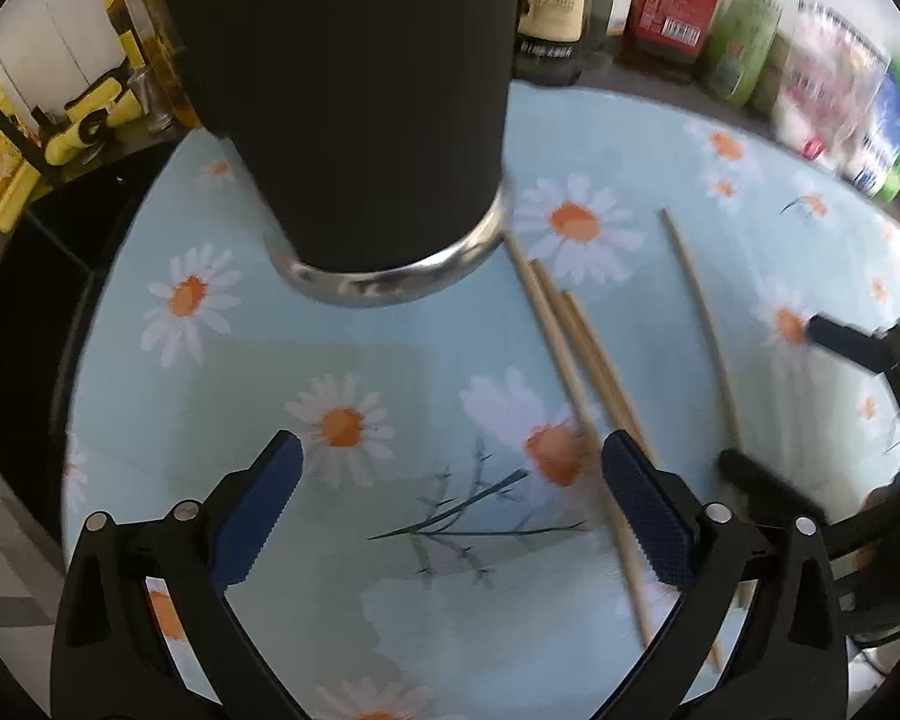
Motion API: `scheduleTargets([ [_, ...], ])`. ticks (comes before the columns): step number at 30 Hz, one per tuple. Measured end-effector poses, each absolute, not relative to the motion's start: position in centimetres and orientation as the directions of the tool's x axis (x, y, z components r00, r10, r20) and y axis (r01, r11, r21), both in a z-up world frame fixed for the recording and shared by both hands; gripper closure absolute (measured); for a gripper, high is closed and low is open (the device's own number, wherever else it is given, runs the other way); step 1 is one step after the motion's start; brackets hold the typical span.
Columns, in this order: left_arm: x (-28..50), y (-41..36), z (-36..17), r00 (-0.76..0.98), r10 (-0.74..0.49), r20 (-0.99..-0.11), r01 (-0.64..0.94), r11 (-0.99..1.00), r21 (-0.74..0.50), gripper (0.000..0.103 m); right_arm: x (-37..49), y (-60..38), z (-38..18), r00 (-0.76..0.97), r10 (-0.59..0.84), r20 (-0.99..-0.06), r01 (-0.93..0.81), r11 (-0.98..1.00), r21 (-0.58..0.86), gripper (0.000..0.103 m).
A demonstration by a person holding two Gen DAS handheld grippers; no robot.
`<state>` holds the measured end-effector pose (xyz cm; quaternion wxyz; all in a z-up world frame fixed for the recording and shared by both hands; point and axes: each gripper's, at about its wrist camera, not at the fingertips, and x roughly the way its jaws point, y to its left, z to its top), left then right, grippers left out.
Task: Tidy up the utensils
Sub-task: 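Lower both tools and close each on a wooden chopstick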
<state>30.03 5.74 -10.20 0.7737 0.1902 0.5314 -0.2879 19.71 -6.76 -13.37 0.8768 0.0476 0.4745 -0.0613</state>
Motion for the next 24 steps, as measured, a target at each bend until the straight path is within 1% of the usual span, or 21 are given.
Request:
scheduleTargets([
  [1, 29.9, 5.3, -10.8, 0.258, -0.241, -0.935, 0.646, 0.763, -0.019, 0.006, 19.7, -6.9, -13.4, 0.537, -0.06, -0.842, 0.147, 0.989, 0.023, 0.008],
  [3, 29.4, 5.1, -10.7, 0.287, -0.224, -0.931, 0.652, 0.758, 0.018, 0.004, 19.6, -7.5, -13.4, 0.522, -0.051, -0.851, 0.139, 0.99, 0.026, 0.008],
  [7, 29.2, 5.7, -10.4, 0.278, -0.239, -0.93, 0.659, 0.752, 0.003, 0.004, 19.7, -9.3, -13.3, 0.475, -0.041, -0.879, 0.147, 0.989, 0.033, 0.007],
  [12, 28.1, 7.3, -10.5, 0.307, -0.263, -0.915, 0.648, 0.762, -0.001, 0.004, 20.5, -9.7, -13.3, 0.421, -0.019, -0.907, 0.111, 0.993, 0.03, 0.006],
  [16, 26.7, 8.8, -10.1, 0.328, -0.253, -0.91, 0.611, 0.791, 0.0, 0.006, 21.9, -10.1, -13.2, 0.384, 0.007, -0.923, 0.061, 0.998, 0.033, 0.007],
  [17, 26.7, 8.8, -10.1, 0.327, -0.249, -0.912, 0.607, 0.795, 0.001, 0.01, 22.5, -10.2, -13.2, 0.376, 0.007, -0.927, 0.058, 0.998, 0.031, 0.007],
  [19, 26.5, 9.5, -9.7, 0.327, -0.244, -0.913, 0.597, 0.802, 0.0, 0.021, 23.4, -10.4, -13.2, 0.359, 0.004, -0.933, 0.051, 0.998, 0.024, 0.009],
  [20, 26.3, 9.5, -9.4, 0.324, -0.24, -0.915, 0.595, 0.804, 0.0, 0.033, 23.9, -10.4, -13.1, 0.347, 0.012, -0.938, 0.029, 0.999, 0.024, 0.012],
  [21, 26.3, 9.0, -9.4, 0.319, -0.238, -0.918, 0.594, 0.805, -0.002, 0.051, 24.1, -10.3, -12.8, 0.348, 0.022, -0.937, 0.004, 1.0, 0.024, 0.026],
  [22, 25.9, 9.2, -9.0, 0.307, -0.232, -0.923, 0.591, 0.807, -0.006, 0.059, 24.1, -10.3, -12.4, 0.352, 0.029, -0.935, -0.024, 0.999, 0.023, 0.051],
  [23, 26.3, 8.4, -9.2, 0.298, -0.226, -0.927, 0.589, 0.808, -0.008, 0.073, 24.1, -10.3, -12.0, 0.349, 0.039, -0.936, -0.045, 0.999, 0.024, 0.065],
  [24, 26.1, 8.4, -9.1, 0.287, -0.224, -0.931, 0.587, 0.809, -0.013, 0.087, 24.2, -10.4, -11.8, 0.343, 0.046, -0.938, -0.058, 0.998, 0.028, 0.088],
])
